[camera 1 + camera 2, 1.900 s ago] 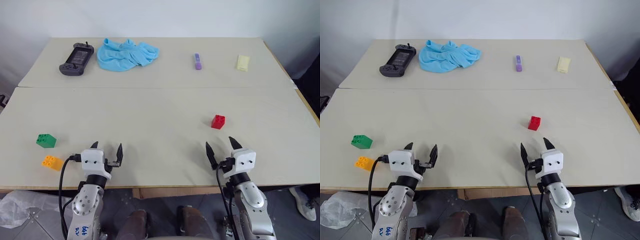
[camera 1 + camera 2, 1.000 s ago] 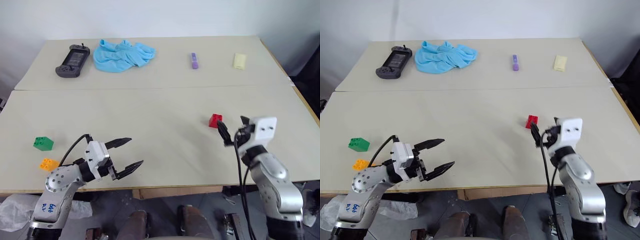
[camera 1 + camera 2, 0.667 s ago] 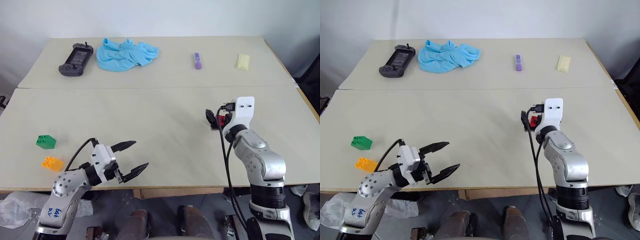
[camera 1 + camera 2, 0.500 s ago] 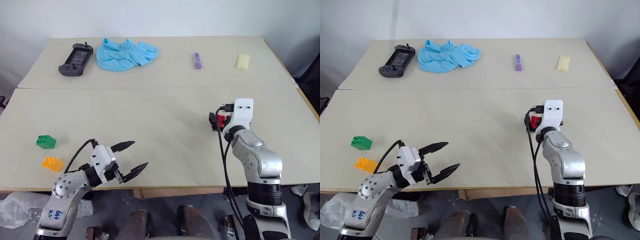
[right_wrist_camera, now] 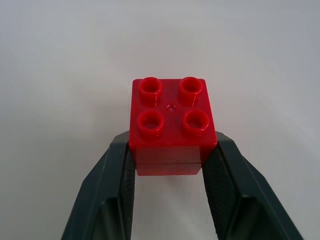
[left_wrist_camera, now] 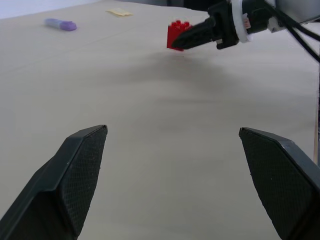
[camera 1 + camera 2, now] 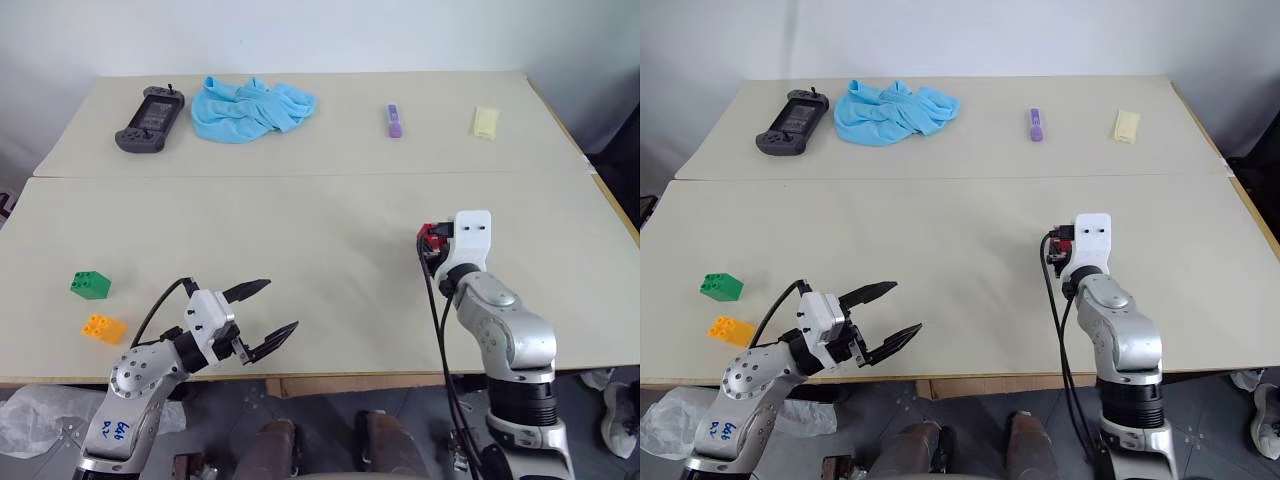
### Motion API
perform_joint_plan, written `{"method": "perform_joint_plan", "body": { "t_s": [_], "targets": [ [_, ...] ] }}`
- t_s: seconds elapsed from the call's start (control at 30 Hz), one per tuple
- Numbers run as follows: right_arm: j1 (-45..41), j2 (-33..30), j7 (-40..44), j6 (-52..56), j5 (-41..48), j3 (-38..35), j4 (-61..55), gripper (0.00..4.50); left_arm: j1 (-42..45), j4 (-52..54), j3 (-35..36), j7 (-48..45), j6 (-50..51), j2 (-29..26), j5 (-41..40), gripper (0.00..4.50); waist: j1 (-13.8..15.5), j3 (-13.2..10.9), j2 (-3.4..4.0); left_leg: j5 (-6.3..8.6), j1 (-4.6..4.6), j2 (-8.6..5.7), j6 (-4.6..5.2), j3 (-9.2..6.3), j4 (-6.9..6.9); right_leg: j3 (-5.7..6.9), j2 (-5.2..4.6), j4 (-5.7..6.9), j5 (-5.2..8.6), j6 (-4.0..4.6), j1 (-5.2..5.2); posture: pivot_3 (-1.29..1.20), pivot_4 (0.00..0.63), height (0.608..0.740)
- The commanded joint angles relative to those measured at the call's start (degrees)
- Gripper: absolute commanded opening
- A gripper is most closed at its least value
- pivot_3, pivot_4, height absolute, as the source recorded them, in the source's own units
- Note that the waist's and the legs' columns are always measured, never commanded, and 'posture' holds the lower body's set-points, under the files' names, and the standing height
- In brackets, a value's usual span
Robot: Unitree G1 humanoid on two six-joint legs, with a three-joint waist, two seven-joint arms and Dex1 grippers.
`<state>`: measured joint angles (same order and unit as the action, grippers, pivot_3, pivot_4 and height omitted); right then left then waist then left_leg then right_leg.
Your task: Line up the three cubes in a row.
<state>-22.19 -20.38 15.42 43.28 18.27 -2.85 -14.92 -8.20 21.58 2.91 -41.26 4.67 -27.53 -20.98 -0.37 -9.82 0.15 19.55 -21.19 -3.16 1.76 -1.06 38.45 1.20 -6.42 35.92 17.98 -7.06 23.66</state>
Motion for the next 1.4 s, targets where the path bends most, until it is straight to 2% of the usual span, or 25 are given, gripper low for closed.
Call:
{"method": "perform_joint_plan", "body": {
  "t_s": [0.03,0.1,0.17,0.27,0.37,0.5,0.63,0.83,1.13,1.4],
  "targets": [
    [-4.72,-6.15,23.92,-8.03,6.37,5.03,-0.40,1.48,-1.63,1.48,0.96,0.13,-1.30,0.05,-0.21,4.50,-0.50,-0.01,0.01,0.01,0.02,0.02,0.01,0.03,-0.04,-0.02,0.01,-0.02,0.00,0.00,0.00,0.00,0.150,0.740],
    [-7.63,-8.18,38.79,-15.77,9.39,6.05,4.51,1.48,-2.09,1.54,0.74,-0.12,-1.25,-0.14,-0.06,4.50,-0.58,-0.01,-0.01,0.01,0.04,0.09,0.01,0.02,-0.07,0.01,0.05,-0.06,0.00,0.00,-0.02,0.00,0.150,0.740],
    [-12.99,-9.42,48.91,-21.30,8.04,8.45,15.07,1.48,-2.42,1.59,0.70,-0.31,-1.08,-0.27,-0.13,4.50,-0.71,-0.05,-0.06,0.00,0.07,0.11,0.01,-0.02,-0.08,0.05,0.06,-0.13,0.00,0.00,-0.08,0.00,0.150,0.740],
    [-20.96,-11.69,58.42,-27.69,-0.43,15.71,32.33,1.48,-2.44,2.02,0.54,-0.41,-0.57,-0.50,-0.19,4.50,-0.90,-0.06,-0.09,0.01,0.10,0.09,0.03,-0.01,-0.03,0.05,-0.02,-0.13,-0.01,-0.01,-0.15,0.00,0.150,0.740],
    [-27.65,-10.70,63.86,-33.57,-5.28,18.89,47.25,1.48,-3.00,3.23,0.93,0.19,0.02,-0.64,-0.26,4.50,-0.90,-0.07,-0.11,0.02,0.06,0.06,0.04,-0.07,0.00,0.10,-0.06,-0.16,-0.01,-0.01,-0.14,0.00,0.150,0.740],
    [-30.89,-8.97,66.01,-39.21,-10.20,21.05,56.64,1.48,-5.14,5.06,2.14,1.01,0.51,-0.84,-0.56,4.50,-1.16,-0.07,-0.11,0.02,0.00,0.07,0.03,-0.08,-0.19,0.16,-0.07,-0.20,-0.01,-0.01,-0.10,0.00,0.150,0.740],
    [-31.09,-6.77,67.23,-41.09,-11.67,20.81,58.71,1.48,-6.31,5.73,2.53,1.40,0.62,-1.01,-0.31,4.50,-1.30,-0.06,-0.10,0.04,0.01,0.09,-0.01,-0.08,-0.20,0.22,-0.05,-0.23,-0.01,-0.01,-0.10,0.00,0.150,0.740],
    [-27.85,-5.21,70.45,-39.88,-10.73,20.25,53.83,1.48,-7.25,6.06,4.41,1.19,1.18,-2.06,-0.85,4.50,-1.14,-0.06,-0.10,0.05,0.01,0.11,-0.06,-0.10,-0.08,0.24,-0.04,-0.27,-0.01,-0.01,-0.12,0.00,0.150,0.740],
    [-22.96,-5.37,67.67,-41.53,-12.02,19.65,48.79,1.48,-6.01,5.14,5.47,1.37,1.29,-2.12,-0.99,4.50,-1.09,-0.06,-0.09,0.07,0.03,0.09,-0.08,-0.17,-0.02,0.29,-0.06,-0.27,-0.01,0.00,-0.19,0.00,0.150,0.740],
    [-21.55,-4.86,65.26,-43.01,-8.45,15.07,44.25,4.07,-7.56,6.80,8.24,3.08,2.38,-1.40,-3.13,4.50,-1.08,-0.06,-0.09,0.07,0.01,0.09,-0.08,-0.18,0.08,0.29,-0.06,-0.24,-0.01,-0.01,-0.19,0.00,0.150,0.740]
  ]
}}
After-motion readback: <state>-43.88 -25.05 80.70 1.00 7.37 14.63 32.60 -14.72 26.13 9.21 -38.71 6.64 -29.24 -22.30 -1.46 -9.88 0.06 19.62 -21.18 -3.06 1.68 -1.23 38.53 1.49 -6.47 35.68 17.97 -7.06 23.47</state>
